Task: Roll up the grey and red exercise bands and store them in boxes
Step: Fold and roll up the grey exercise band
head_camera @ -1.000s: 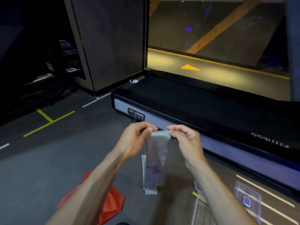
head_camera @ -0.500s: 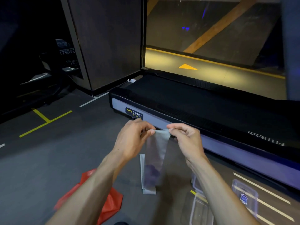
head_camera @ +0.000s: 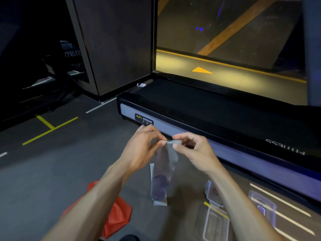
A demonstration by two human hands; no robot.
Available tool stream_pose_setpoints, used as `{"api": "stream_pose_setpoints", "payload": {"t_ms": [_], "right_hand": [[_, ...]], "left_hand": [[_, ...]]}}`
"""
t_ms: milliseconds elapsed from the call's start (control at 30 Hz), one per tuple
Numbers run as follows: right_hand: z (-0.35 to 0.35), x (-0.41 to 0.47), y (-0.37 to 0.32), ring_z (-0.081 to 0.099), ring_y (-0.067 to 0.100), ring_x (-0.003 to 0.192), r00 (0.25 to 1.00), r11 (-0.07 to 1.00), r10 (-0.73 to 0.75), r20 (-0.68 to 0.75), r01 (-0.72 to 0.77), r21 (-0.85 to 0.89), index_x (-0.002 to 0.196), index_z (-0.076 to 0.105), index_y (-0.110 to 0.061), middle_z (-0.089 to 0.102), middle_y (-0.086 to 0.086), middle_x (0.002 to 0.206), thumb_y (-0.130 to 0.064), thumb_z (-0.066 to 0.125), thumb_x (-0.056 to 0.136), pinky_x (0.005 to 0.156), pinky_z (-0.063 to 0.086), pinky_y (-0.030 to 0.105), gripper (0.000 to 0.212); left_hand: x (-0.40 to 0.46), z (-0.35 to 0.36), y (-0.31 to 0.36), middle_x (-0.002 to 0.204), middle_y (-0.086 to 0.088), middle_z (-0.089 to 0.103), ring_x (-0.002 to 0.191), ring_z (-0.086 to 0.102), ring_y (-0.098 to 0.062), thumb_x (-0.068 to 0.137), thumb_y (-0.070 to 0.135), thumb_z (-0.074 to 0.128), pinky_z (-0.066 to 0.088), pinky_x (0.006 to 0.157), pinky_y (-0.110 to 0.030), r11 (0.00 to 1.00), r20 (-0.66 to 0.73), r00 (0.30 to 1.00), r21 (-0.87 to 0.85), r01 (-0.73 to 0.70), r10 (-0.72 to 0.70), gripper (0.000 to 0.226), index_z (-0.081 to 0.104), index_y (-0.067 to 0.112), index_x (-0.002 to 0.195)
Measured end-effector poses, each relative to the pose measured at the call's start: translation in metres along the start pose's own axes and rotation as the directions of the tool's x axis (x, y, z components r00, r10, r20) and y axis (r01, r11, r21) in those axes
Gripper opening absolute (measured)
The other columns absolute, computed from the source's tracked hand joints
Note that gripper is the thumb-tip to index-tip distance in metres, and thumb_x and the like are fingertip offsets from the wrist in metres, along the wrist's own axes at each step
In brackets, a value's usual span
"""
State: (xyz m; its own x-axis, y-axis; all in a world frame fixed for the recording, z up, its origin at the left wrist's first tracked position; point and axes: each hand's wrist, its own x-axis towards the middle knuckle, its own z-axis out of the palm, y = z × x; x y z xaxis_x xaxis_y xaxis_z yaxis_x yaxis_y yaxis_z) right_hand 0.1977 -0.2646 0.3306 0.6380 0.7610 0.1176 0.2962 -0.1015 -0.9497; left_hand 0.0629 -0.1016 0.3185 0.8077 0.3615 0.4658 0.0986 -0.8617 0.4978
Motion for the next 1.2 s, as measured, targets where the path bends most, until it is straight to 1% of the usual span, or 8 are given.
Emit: {"api": "stream_pose_setpoints", "payload": {"t_ms": [200, 333, 500, 567, 733, 933, 1100, 1200], "right_hand": [[0.002, 0.003, 0.007, 0.068, 0.004, 0.083, 0.996, 0.972, -0.071, -0.057, 0.056, -0.226, 0.094, 0.079, -0.024, 0.076, -0.013, 0.089, -0.016, 0.078, 0.086, 0.077, 0.05, 0.017, 0.011], [0.002, 0.004, 0.006, 0.066, 0.003, 0.079, 0.994, 0.954, -0.091, -0.068, 0.067, -0.293, 0.088, 0.079, -0.025, 0.074, -0.013, 0.081, -0.018, 0.077, 0.087, 0.071, 0.046, 0.015, 0.008], [0.003, 0.004, 0.005, 0.061, 0.001, 0.073, 0.997, 0.939, -0.048, -0.063, 0.024, -0.344, 0.082, 0.074, -0.027, 0.071, -0.011, 0.079, -0.022, 0.073, 0.089, 0.065, 0.04, 0.014, 0.009], [0.003, 0.004, 0.004, 0.061, 0.001, 0.077, 0.998, 0.94, -0.041, -0.052, 0.021, -0.34, 0.078, 0.072, -0.027, 0.07, -0.01, 0.086, -0.02, 0.072, 0.089, 0.067, 0.038, 0.013, 0.012], [0.001, 0.003, -0.005, 0.062, 0.001, 0.069, 0.998, 0.983, 0.058, 0.015, -0.054, -0.174, 0.082, 0.075, -0.019, 0.074, 0.001, 0.083, -0.016, 0.072, 0.09, 0.065, 0.043, 0.012, 0.009], [0.003, 0.002, -0.008, 0.058, 0.008, 0.073, 0.983, 0.981, 0.177, 0.056, -0.18, 0.067, 0.082, 0.077, -0.016, 0.068, -0.002, 0.074, -0.009, 0.072, 0.089, 0.071, 0.045, 0.024, 0.011], [0.004, 0.003, -0.013, 0.058, 0.013, 0.075, 0.968, 0.943, 0.243, 0.07, -0.253, 0.219, 0.091, 0.075, -0.015, 0.067, -0.001, 0.076, -0.002, 0.068, 0.088, 0.066, 0.042, 0.025, 0.015], [0.004, 0.004, -0.012, 0.059, 0.018, 0.081, 0.964, 0.931, 0.259, 0.056, -0.265, 0.253, 0.087, 0.076, -0.02, 0.069, -0.002, 0.078, -0.002, 0.067, 0.085, 0.073, 0.042, 0.034, 0.021]], "left_hand": [[0.0, 0.0, -0.001, 0.092, 0.023, 0.057, 0.095, 0.045, 0.005, 0.095, 0.034, 0.069, 0.034, 0.078, -0.01, 1.0, 0.008, 1.0, -0.022, 0.012, -0.012, 0.006, 0.074, 0.032, 0.097], [0.001, -0.002, -0.002, 0.087, 0.015, 0.06, 0.091, 0.051, -0.002, 0.094, 0.032, 0.071, 0.035, 0.076, -0.012, 0.997, 0.046, 0.998, -0.061, 0.051, -0.048, 0.005, 0.075, 0.031, 0.096], [0.001, -0.001, 0.0, 0.083, 0.011, 0.069, 0.08, 0.064, -0.002, 0.089, 0.025, 0.077, 0.042, 0.072, -0.01, 0.953, 0.081, 0.985, -0.254, 0.168, -0.152, 0.006, 0.077, 0.03, 0.092], [0.002, 0.001, -0.005, 0.081, 0.007, 0.073, 0.078, 0.066, -0.005, 0.087, 0.026, 0.079, 0.049, 0.076, -0.02, 0.913, 0.1, 0.98, -0.356, 0.199, -0.175, 0.01, 0.076, 0.034, 0.093], [0.002, 0.001, -0.014, 0.082, -0.007, 0.071, 0.076, 0.063, -0.01, 0.09, 0.023, 0.076, 0.05, 0.078, -0.03, 0.844, 0.151, 0.981, -0.503, 0.185, -0.125, 0.013, 0.074, 0.035, 0.096], [0.0, 0.001, -0.008, 0.089, -0.001, 0.073, 0.083, 0.064, -0.011, 0.093, 0.022, 0.068, 0.051, 0.08, -0.035, 0.823, 0.144, 0.984, -0.543, 0.167, -0.104, 0.009, 0.074, 0.026, 0.097], [-0.001, 0.001, -0.003, 0.09, -0.007, 0.071, 0.083, 0.061, -0.008, 0.098, 0.014, 0.066, 0.049, 0.078, -0.027, 0.791, 0.139, 0.98, -0.579, 0.196, -0.141, 0.011, 0.074, 0.021, 0.098], [-0.002, 0.002, -0.001, 0.089, 0.005, 0.072, 0.085, 0.063, -0.004, 0.098, 0.018, 0.065, 0.05, 0.08, -0.022, 0.776, 0.191, 0.968, -0.581, 0.245, -0.162, 0.01, 0.074, 0.024, 0.1]]}}
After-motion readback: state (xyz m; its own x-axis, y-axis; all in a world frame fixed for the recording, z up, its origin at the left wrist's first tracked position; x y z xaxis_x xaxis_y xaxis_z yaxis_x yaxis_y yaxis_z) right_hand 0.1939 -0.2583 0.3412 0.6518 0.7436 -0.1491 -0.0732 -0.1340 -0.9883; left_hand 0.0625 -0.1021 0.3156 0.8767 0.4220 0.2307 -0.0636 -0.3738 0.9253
